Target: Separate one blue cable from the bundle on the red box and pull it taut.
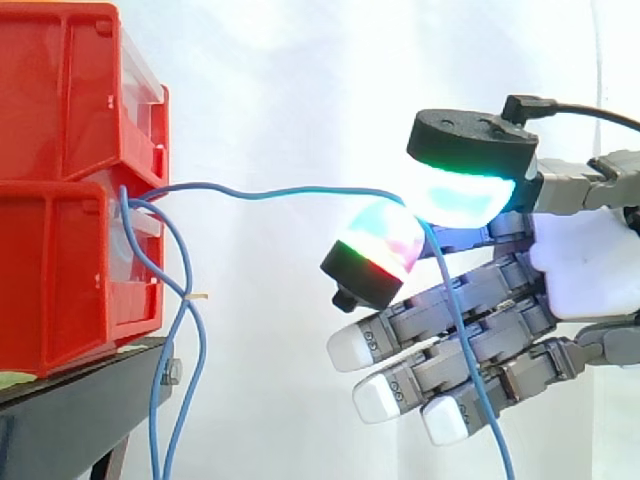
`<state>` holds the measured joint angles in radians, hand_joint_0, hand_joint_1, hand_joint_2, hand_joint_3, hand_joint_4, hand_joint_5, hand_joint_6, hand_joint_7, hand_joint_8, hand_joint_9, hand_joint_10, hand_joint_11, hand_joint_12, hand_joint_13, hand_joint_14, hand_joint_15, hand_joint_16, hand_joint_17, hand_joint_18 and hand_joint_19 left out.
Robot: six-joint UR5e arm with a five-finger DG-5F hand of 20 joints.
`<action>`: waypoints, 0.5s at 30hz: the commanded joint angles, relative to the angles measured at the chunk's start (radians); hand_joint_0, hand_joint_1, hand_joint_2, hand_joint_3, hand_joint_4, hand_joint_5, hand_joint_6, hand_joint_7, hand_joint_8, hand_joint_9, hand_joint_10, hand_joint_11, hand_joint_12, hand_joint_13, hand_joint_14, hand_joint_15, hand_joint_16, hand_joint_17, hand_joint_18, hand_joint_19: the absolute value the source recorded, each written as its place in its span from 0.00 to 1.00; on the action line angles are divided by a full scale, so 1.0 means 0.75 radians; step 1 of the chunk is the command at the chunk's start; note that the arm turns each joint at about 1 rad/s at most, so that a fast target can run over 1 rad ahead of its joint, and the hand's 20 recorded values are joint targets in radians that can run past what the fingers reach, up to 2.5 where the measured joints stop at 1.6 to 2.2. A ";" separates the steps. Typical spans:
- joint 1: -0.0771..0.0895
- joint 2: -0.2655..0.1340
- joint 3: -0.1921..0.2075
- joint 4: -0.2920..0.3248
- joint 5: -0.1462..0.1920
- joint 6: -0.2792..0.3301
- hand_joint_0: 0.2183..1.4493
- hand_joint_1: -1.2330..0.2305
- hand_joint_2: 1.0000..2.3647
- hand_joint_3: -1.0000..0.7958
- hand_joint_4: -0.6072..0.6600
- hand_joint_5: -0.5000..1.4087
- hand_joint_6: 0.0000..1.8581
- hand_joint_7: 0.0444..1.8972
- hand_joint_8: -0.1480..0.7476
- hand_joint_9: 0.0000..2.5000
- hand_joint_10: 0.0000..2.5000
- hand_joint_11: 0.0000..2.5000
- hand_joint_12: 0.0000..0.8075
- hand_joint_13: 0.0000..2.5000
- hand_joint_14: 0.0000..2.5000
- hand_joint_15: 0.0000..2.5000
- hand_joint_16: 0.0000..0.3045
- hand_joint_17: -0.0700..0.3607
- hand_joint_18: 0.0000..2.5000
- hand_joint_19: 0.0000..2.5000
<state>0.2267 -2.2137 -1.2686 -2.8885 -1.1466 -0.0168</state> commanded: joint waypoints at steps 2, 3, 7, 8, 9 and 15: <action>-0.002 0.000 0.000 0.000 0.001 0.000 0.32 0.28 0.00 0.45 0.47 0.26 0.45 0.46 0.44 0.30 0.00 0.00 0.55 0.28 0.00 0.08 0.21 0.50 0.24 0.15; -0.002 0.000 0.000 0.000 0.001 0.000 0.32 0.28 0.00 0.45 0.47 0.26 0.45 0.46 0.44 0.31 0.00 0.00 0.55 0.28 0.00 0.08 0.21 0.50 0.24 0.15; 0.000 0.000 0.000 0.000 0.001 0.000 0.32 0.29 0.00 0.44 0.47 0.26 0.45 0.45 0.44 0.32 0.00 0.00 0.55 0.29 0.00 0.09 0.21 0.50 0.24 0.15; 0.000 0.000 0.000 0.000 0.001 0.000 0.32 0.29 0.00 0.44 0.47 0.26 0.45 0.45 0.44 0.32 0.00 0.00 0.54 0.29 0.00 0.09 0.21 0.50 0.24 0.15; 0.000 0.000 0.000 0.000 0.001 0.000 0.32 0.29 0.00 0.44 0.47 0.26 0.45 0.45 0.45 0.32 0.00 0.00 0.55 0.30 0.00 0.09 0.21 0.50 0.24 0.15; 0.000 0.000 0.000 0.000 0.001 0.000 0.32 0.29 0.00 0.45 0.48 0.26 0.45 0.43 0.48 0.35 0.00 0.00 0.57 0.31 0.00 0.10 0.22 0.51 0.25 0.16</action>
<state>0.2268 -2.2136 -1.2686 -2.8885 -1.1459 -0.0169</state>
